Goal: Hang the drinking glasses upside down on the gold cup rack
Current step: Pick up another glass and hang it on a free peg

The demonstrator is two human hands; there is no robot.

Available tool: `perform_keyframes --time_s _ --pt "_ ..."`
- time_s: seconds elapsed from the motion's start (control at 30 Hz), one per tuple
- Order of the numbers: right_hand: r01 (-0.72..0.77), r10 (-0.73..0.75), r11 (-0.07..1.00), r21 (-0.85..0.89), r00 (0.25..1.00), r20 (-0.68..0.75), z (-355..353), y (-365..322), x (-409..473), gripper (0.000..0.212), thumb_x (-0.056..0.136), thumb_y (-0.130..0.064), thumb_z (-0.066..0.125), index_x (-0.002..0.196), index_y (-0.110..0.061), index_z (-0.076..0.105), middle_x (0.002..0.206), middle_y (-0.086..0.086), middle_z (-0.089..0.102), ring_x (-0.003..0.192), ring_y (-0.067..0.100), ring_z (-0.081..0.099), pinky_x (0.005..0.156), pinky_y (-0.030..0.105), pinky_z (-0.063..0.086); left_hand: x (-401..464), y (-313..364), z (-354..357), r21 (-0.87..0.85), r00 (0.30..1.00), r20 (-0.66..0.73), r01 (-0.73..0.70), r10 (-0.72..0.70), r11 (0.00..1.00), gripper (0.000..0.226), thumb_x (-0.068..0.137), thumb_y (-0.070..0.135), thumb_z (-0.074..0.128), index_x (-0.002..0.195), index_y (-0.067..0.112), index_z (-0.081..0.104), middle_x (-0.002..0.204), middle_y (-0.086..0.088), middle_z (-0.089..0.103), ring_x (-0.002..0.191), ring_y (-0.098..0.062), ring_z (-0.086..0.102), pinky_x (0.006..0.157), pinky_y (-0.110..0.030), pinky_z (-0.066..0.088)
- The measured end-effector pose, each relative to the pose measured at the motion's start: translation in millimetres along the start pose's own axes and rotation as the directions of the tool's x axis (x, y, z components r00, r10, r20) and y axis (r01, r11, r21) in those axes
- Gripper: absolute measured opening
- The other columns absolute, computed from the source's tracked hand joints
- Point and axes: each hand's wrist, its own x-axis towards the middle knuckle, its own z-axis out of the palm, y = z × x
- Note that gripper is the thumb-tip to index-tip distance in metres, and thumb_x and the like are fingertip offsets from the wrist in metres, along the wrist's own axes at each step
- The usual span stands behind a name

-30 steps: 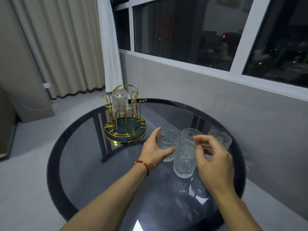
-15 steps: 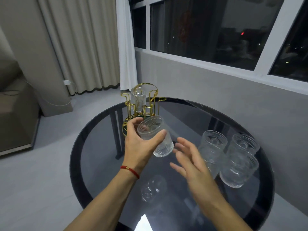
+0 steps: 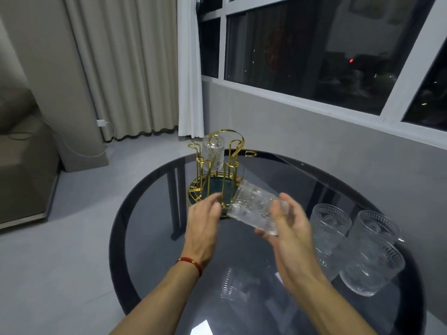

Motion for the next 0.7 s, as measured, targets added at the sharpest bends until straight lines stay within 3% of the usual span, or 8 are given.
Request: perform_keyframes --time_s 0.1,0.17,0.23,0.3,0.37,0.5,0.6,0.7 --pt "0.155 -0.174 0.977 -0.147 0.976 -0.128 2.2 -28.3 25.1 0.051 0.097 -0.042 0.065 0.145 -0.031 0.05 0.137 -0.001 0.065 0.108 0.012 0.073 0.079 0.03 0.063 5.1 -26.7 2.5 0.468 0.992 0.123 -0.064 0.007 0.881 0.074 0.087 0.071 0.02 0.151 0.039 0.039 0.161 0.004 0.035 0.151 -0.019 0.018 0.12 -0.051 0.023" --pt "0.208 -0.265 0.94 -0.271 0.945 -0.194 4.5 -47.5 54.5 0.049 0.102 -0.04 0.063 0.147 -0.029 0.046 0.151 0.005 0.05 0.114 0.014 0.066 0.077 0.024 0.061 5.0 -39.9 10.0 0.619 0.984 0.18 -0.11 -0.004 0.778 0.075 0.088 0.07 0.02 0.158 0.041 0.024 0.17 0.009 0.015 0.155 -0.015 0.003 0.123 -0.051 0.013" --pt "0.219 -0.329 0.888 -0.404 0.917 -0.227 12.3 -63.5 90.6 0.054 0.101 -0.044 0.062 0.148 -0.029 0.042 0.151 0.004 0.045 0.109 0.014 0.064 0.086 0.035 0.063 5.7 -46.3 15.3 0.677 0.983 0.185 -0.127 0.0 0.725 0.074 0.09 0.068 0.021 0.159 0.043 0.014 0.171 0.01 0.005 0.157 -0.016 -0.004 0.124 -0.051 0.01" --pt "0.195 -0.337 0.845 -0.498 0.917 -0.212 20.7 -75.9 128.2 0.062 0.099 -0.048 0.062 0.151 -0.026 0.038 0.151 0.008 0.044 0.121 0.026 0.061 0.099 0.053 0.057 6.4 -45.3 18.0 0.707 0.983 0.181 -0.133 0.004 0.695 0.074 0.092 0.066 0.024 0.16 0.041 0.01 0.172 0.01 0.003 0.157 -0.016 -0.006 0.125 -0.05 0.009" --pt "0.172 -0.339 0.779 -0.603 0.924 -0.175 33.0 -83.7 161.8 0.068 0.097 -0.051 0.061 0.153 -0.022 0.037 0.151 0.012 0.045 0.124 0.034 0.061 0.103 0.052 0.055 6.1 -46.9 17.3 0.721 0.985 0.174 -0.129 0.002 0.68 0.075 0.094 0.063 0.027 0.161 0.035 0.011 0.172 0.01 0.004 0.157 -0.015 -0.006 0.125 -0.048 0.009" --pt "0.267 -0.394 0.63 -0.73 0.919 -0.004 55.9 -96.2 209.6 0.064 0.096 -0.051 0.062 0.151 -0.023 0.045 0.153 0.012 0.049 0.126 0.028 0.056 0.104 0.04 0.047 7.5 -49.2 18.5 0.73 0.986 0.168 -0.126 0.002 0.671 0.077 0.094 0.062 0.028 0.162 0.031 0.009 0.171 0.01 0.001 0.156 -0.015 -0.008 0.126 -0.048 0.006" --pt "0.263 -0.336 0.662 -0.702 0.941 0.036 77.1 -100.1 235.2 0.062 0.095 -0.044 0.067 0.151 -0.023 0.049 0.154 0.009 0.052 0.134 0.031 0.055 0.107 0.053 0.053 7.8 -51.3 19.8 0.737 0.985 0.175 -0.128 -0.005 0.663 0.077 0.095 0.062 0.026 0.162 0.03 0.007 0.171 0.01 -0.002 0.156 -0.016 -0.011 0.125 -0.049 0.004" --pt "0.27 -0.301 0.631 -0.727 0.949 0.092 95.2 -96.8 251.6 0.061 0.095 -0.034 0.072 0.151 -0.02 0.052 0.155 0.009 0.052 0.138 0.031 0.052 0.112 0.048 0.048 8.5 -54.5 19.7 0.742 0.983 0.181 -0.131 -0.008 0.657 0.078 0.093 0.064 0.024 0.162 0.031 0.006 0.171 0.01 -0.004 0.156 -0.017 -0.012 0.126 -0.051 0.004"
